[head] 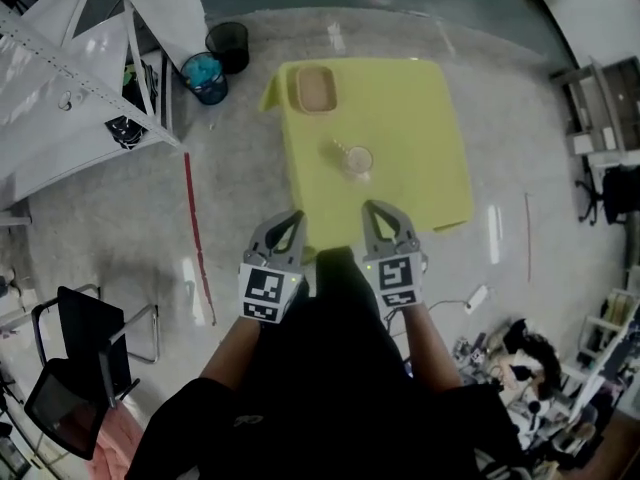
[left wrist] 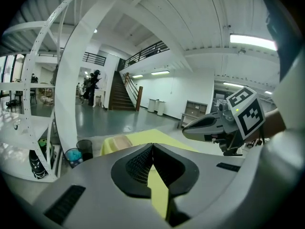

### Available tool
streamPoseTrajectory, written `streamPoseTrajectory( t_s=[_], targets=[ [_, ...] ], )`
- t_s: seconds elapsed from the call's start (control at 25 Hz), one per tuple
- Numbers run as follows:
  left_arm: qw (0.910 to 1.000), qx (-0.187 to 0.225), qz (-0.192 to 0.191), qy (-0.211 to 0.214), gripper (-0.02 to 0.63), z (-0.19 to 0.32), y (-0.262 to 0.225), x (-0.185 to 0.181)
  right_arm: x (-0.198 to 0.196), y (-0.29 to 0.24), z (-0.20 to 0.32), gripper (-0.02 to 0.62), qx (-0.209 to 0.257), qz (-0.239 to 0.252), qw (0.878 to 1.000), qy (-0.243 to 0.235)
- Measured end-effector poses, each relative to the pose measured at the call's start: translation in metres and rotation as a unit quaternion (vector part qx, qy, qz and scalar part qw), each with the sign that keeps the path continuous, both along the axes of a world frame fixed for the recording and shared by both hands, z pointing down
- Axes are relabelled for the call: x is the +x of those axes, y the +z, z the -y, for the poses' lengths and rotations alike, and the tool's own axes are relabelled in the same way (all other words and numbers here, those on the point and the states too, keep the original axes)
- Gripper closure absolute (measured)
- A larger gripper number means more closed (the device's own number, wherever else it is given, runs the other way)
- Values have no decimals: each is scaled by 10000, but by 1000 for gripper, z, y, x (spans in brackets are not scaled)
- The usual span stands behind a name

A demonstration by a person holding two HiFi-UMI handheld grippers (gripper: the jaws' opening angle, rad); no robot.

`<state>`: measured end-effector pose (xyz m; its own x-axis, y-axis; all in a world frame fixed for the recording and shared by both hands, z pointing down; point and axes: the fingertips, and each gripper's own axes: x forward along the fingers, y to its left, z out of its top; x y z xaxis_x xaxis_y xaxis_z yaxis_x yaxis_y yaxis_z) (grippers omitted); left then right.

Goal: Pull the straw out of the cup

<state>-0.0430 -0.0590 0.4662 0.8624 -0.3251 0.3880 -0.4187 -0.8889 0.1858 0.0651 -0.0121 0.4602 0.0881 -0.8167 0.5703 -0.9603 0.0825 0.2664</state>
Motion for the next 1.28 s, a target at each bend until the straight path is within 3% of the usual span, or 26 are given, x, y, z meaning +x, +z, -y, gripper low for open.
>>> streamPoseTrajectory(
  t_s=[0.4, 0.88, 1.04, 1.28],
  targets=[
    [9967, -63, 412, -692, 561, 34, 20, 24, 25, 32, 52, 578, -352, 43, 9932, -1109],
    [9845, -550, 996, -1336, 561, 52, 69, 60, 58, 101, 87, 578, -988, 597, 9750, -1901],
    [9779, -837, 1140, -1540, 561, 56, 89, 74, 61, 118, 91, 578, -1221, 560, 9660, -2209],
    [9754, -941, 1246, -1556, 561, 49, 101, 87, 75, 139, 104, 578, -1256, 670, 9669, -2119]
  ],
)
